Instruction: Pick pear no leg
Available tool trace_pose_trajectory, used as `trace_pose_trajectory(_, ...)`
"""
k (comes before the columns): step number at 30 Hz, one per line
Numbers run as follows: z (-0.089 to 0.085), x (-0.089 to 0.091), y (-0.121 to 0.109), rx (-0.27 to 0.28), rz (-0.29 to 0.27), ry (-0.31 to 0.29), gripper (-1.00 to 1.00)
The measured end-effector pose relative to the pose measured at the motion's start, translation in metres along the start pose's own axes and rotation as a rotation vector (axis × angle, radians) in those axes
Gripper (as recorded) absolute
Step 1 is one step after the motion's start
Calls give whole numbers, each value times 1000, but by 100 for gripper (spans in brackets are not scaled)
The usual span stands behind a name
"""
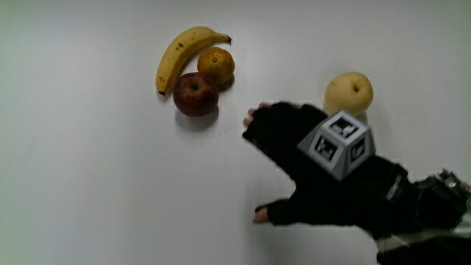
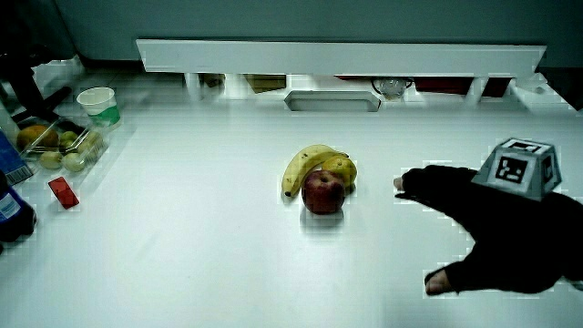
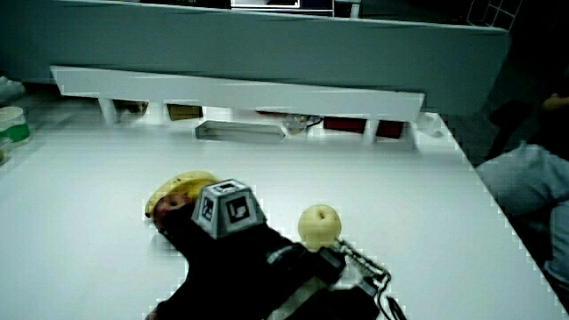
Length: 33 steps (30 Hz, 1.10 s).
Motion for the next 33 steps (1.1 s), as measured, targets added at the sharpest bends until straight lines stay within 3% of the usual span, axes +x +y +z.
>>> trace_pose_trajectory(2, 8, 14, 3, 6, -37, 54, 0)
trace_pose_trajectory(3, 18, 15, 3, 37, -49, 2, 0)
trace_pose_trajectory(4, 22, 21, 4, 47, -67, 5, 0)
trace_pose_trajectory(5, 14, 39, 9, 29, -105, 31, 0)
trace_pose_trajectory(6, 18, 44, 10, 54, -128, 4, 0)
trace_pose_trajectory(8, 21, 58, 14, 25, -158, 67, 0)
trace_pose_trajectory(9, 15, 73, 18, 22, -192, 60, 0)
trace_pose_trajectory(16, 15, 117, 27, -38, -297, 166, 0)
trace_pose_trajectory(18, 9, 135, 32, -51, -355, 182, 0)
trace_pose_trajectory(24, 5, 164, 33, -92, -428, 257, 0)
trace_pose_trajectory(33, -16, 200, 38, -170, -539, 299, 0)
